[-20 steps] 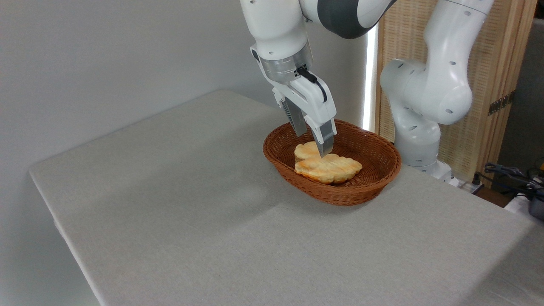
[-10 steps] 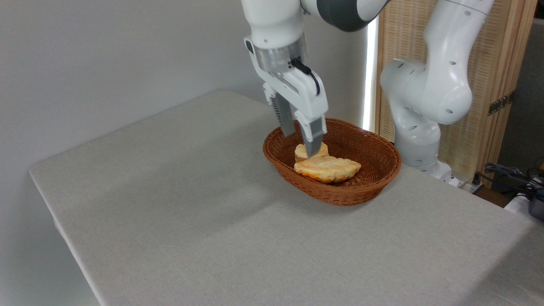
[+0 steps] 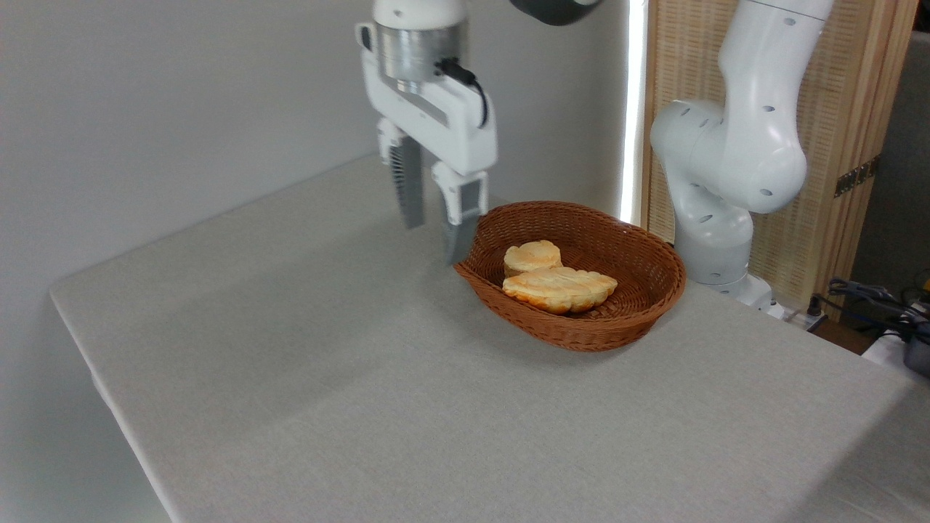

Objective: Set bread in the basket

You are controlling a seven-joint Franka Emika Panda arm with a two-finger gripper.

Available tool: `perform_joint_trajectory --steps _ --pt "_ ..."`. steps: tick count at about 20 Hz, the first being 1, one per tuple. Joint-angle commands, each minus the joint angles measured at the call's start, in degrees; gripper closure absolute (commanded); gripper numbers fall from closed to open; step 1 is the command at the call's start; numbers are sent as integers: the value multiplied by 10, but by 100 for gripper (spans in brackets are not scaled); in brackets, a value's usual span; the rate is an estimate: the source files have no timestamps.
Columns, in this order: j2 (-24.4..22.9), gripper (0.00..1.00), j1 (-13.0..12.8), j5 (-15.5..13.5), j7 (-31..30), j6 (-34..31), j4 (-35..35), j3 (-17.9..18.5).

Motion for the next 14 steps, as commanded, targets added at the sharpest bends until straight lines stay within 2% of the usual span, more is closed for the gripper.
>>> perform_joint_trajectory --steps 1,7,11,14 --pt "76 0 -4 -8 -47 1 89 -12" --pt "131 0 -4 -1 -84 1 141 -24" --pt "149 0 -4 39 -94 1 150 -27" --pt "153 0 -4 40 -93 7 150 -27"
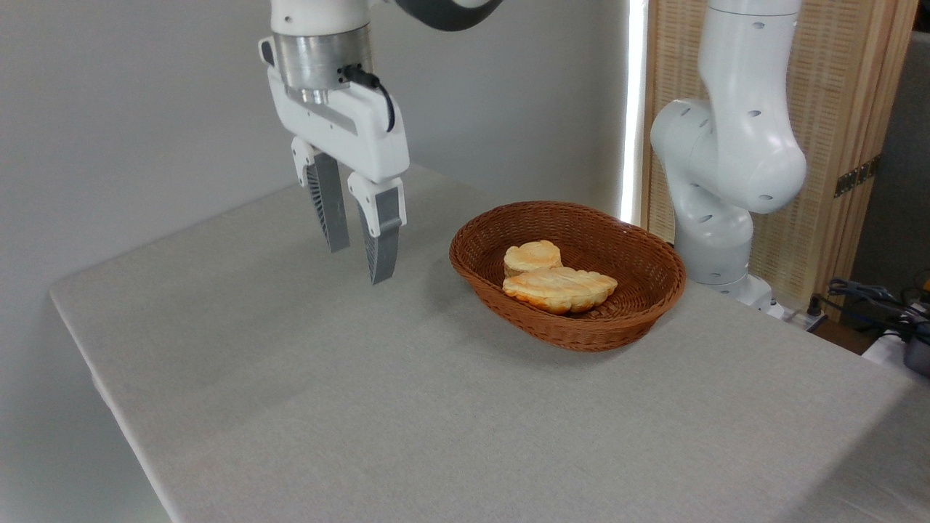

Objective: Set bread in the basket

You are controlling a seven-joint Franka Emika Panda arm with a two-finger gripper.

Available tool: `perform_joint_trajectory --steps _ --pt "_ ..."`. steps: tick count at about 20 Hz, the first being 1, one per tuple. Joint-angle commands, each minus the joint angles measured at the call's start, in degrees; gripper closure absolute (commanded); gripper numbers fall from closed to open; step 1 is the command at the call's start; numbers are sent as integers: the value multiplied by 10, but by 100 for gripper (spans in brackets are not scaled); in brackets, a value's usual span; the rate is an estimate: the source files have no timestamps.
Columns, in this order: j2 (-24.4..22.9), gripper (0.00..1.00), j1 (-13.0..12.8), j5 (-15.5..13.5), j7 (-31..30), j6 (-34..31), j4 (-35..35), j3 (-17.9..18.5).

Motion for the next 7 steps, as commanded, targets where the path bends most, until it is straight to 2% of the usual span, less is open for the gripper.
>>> perform_joint_trajectory --steps 1,7 --pt "12 0 -1 12 -10 12 14 0" --pt "11 0 5 -11 -9 17 14 6"
